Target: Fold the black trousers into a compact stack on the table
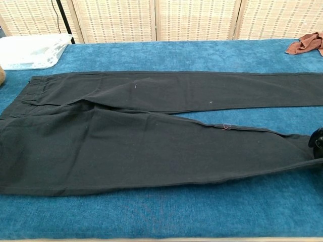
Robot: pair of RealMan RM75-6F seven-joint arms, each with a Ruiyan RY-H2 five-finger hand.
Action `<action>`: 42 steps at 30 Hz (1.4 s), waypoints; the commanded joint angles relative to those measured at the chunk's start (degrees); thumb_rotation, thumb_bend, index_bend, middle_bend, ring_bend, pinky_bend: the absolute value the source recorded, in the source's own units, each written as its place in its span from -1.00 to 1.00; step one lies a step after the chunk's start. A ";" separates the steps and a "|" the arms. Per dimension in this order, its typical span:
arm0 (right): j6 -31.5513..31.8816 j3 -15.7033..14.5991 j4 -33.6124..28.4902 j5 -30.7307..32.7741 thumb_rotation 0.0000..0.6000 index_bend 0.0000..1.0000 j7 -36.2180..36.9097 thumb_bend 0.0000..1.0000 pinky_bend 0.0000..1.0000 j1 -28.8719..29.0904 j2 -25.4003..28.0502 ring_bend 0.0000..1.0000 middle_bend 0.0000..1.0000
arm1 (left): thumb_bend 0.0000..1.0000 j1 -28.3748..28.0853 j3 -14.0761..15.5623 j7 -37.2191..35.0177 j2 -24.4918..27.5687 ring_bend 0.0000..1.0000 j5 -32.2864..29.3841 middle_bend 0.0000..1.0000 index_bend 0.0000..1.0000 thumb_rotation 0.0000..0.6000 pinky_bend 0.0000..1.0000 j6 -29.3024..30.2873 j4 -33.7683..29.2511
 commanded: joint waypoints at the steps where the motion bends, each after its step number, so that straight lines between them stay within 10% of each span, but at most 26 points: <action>1: -0.01 -0.01 0.01 0.01 1.00 0.15 0.01 0.28 -0.01 0.00 0.02 -0.41 -0.26 | -0.49 -0.12 -0.02 0.01 -0.24 -0.82 -0.11 -0.91 -1.00 1.00 -0.74 -0.07 0.17; 14: -0.18 -0.11 -0.20 0.04 1.00 0.15 0.14 0.29 -0.01 0.03 0.12 -0.41 -0.25 | 0.06 -0.29 -0.62 -0.82 -1.55 -0.57 -0.59 -0.68 -0.71 1.00 -0.57 2.49 0.99; 31: -0.40 -0.17 -0.11 0.18 1.00 0.16 0.34 0.29 -0.01 0.00 0.04 -0.41 -0.25 | 0.08 -0.51 -2.47 -2.59 -5.22 -0.09 -2.08 -0.09 0.04 1.00 -0.16 6.66 5.04; 42: 0.44 0.09 -1.83 -0.28 1.00 0.19 0.60 0.28 -0.01 0.29 0.79 -0.41 -0.23 | 0.07 -1.33 -3.23 -4.66 -4.44 0.03 -3.05 0.04 0.20 1.00 -0.07 6.79 3.56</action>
